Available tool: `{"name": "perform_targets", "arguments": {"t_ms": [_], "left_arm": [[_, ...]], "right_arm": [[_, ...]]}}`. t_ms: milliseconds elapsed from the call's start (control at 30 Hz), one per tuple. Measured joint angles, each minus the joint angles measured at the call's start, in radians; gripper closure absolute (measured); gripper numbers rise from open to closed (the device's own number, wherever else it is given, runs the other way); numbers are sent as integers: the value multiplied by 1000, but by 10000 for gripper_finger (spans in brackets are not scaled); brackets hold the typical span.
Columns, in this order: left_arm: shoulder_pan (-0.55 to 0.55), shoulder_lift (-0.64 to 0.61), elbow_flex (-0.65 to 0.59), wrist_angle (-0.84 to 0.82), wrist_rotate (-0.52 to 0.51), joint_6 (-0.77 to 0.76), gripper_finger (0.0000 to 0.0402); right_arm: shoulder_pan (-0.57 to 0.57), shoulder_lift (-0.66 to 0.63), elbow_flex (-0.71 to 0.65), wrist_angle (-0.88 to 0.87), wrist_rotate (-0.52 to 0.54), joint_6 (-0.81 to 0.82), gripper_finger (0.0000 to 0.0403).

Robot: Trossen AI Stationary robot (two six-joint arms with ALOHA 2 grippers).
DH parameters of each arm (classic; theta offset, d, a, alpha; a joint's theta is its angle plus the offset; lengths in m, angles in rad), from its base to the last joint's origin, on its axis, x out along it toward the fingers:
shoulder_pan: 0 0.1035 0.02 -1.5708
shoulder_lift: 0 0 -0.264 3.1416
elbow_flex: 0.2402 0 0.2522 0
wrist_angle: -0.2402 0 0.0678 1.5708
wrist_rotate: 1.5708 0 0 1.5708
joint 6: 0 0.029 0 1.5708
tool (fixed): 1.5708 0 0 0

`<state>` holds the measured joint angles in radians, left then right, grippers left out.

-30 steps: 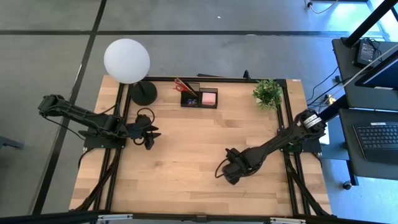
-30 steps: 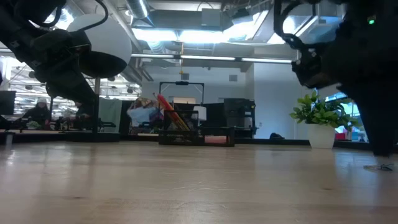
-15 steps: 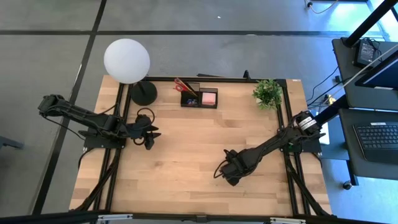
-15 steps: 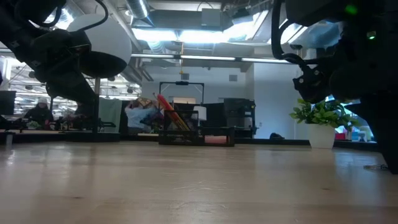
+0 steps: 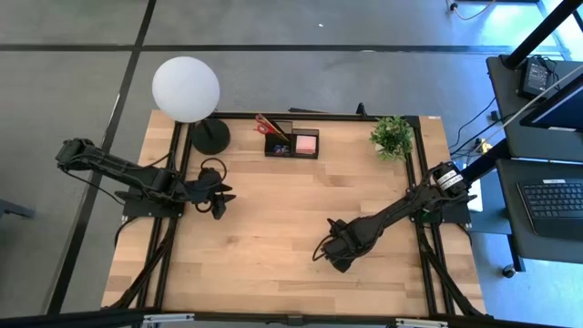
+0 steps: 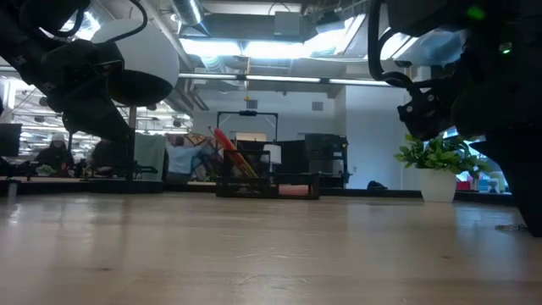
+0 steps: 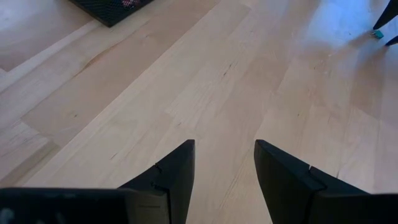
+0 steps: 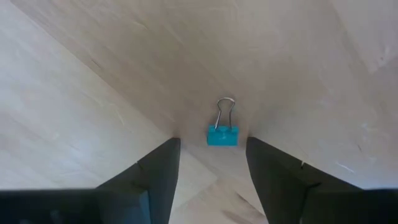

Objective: Pick and place office supplies into organizer
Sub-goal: Put the blue binder clip into the black desk organizer

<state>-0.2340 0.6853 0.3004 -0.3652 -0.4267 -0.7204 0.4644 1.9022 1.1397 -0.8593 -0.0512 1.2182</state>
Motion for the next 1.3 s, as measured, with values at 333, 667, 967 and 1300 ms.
{"name": "perform_targets", "arguments": {"t_ms": [333,667,967,1300], "left_arm": [[0,0,0,0,0,0,242],[0,0,0,0,1,0,242],[0,0,0,0,2,-15,242],[0,0,0,0,3,-18,242]], "right_arm": [[0,2,-1,7,35,4,239],[0,2,-1,9,58,4,262],[-1,2,-1,0,62,7,262],[19,2,-1,-3,73,9,262]]}}
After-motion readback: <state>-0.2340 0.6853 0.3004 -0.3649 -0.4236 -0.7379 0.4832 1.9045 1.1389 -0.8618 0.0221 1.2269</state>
